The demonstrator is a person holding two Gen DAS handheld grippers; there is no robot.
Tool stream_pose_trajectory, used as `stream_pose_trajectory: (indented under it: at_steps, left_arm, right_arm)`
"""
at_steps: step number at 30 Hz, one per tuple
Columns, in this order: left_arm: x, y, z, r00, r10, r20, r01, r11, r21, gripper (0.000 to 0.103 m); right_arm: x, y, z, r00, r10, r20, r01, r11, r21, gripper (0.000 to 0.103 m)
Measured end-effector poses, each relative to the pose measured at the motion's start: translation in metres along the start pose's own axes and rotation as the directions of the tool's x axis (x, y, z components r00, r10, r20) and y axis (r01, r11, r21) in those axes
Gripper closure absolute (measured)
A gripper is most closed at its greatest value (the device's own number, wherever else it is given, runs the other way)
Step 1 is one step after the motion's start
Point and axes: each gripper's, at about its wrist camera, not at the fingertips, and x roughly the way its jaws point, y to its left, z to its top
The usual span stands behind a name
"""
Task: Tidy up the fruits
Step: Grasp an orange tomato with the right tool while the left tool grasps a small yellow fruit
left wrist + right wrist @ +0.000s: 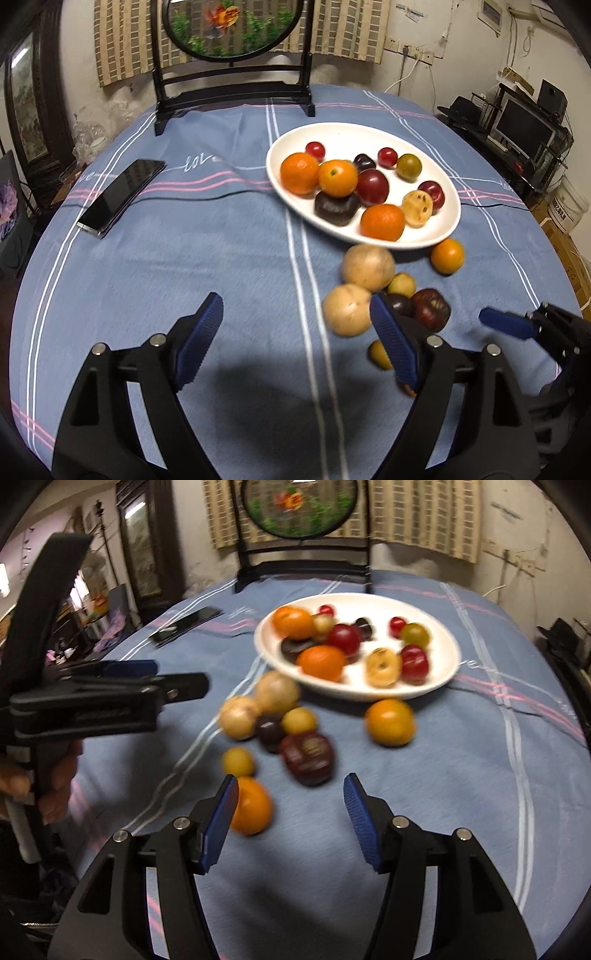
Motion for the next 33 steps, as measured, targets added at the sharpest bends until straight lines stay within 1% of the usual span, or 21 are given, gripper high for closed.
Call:
stream_pose_trajectory:
  at_steps: [7, 9, 11, 13, 14, 15, 20, 23, 27, 33]
  left_arm:
    - [-0.001, 0.015, -0.012, 1.000, 0.004, -0.018, -0.005, 0.999, -0.036, 0.019]
    - [0.001, 0.017, -0.013, 1.000, 0.003, -0.023, -0.004, 0.999, -0.041, 0.019]
    - [0.002, 0.017, -0.014, 1.000, 0.003, -0.028, -0.004, 0.999, -0.040, 0.019]
    - [0.003, 0.015, -0.015, 1.000, 0.003, -0.031, -0.004, 0.999, -0.036, 0.019]
    - [0.004, 0.015, -0.015, 0.999, 0.003, -0.032, -0.004, 0.999, -0.035, 0.019]
    - [0.004, 0.014, -0.015, 0.999, 0.002, -0.034, -0.004, 0.999, -0.034, 0.019]
    - [0.008, 0.009, -0.019, 0.999, -0.006, -0.052, 0.005, 1.000, -0.018, 0.019]
    - [0.007, 0.001, -0.022, 0.998, -0.021, -0.058, 0.021, 1.000, 0.004, 0.019]
    - [0.008, -0.015, -0.027, 0.997, -0.036, -0.072, 0.039, 0.998, 0.039, 0.019]
    - [0.013, -0.037, -0.033, 0.993, -0.055, -0.100, 0.062, 0.996, 0.067, 0.019]
  right_arm:
    - [0.012, 0.016, -0.005, 0.999, 0.001, -0.034, -0.002, 0.999, -0.038, 0.043]
    - [0.017, 0.020, -0.005, 0.998, 0.021, -0.052, -0.023, 0.999, -0.043, 0.043]
    - [0.023, 0.024, -0.005, 0.998, 0.024, -0.066, -0.028, 0.998, -0.052, 0.044]
    - [0.030, 0.026, -0.005, 0.996, 0.018, -0.085, -0.023, 0.998, -0.057, 0.058]
    - [0.033, 0.026, -0.004, 0.996, -0.001, -0.090, -0.005, 0.998, -0.060, 0.060]
    - [0.035, 0.026, -0.005, 0.996, -0.017, -0.091, 0.011, 0.998, -0.066, 0.066]
    - [0.033, 0.019, -0.007, 0.996, 0.013, -0.088, -0.017, 0.999, -0.044, 0.066]
    - [0.025, 0.007, -0.010, 0.997, 0.013, -0.071, -0.014, 1.000, -0.013, 0.066]
    - [0.014, -0.012, -0.015, 0.999, -0.009, -0.052, 0.011, 1.000, 0.023, 0.066]
    - [0.001, -0.038, -0.026, 0.998, -0.042, -0.037, 0.044, 0.996, 0.083, 0.066]
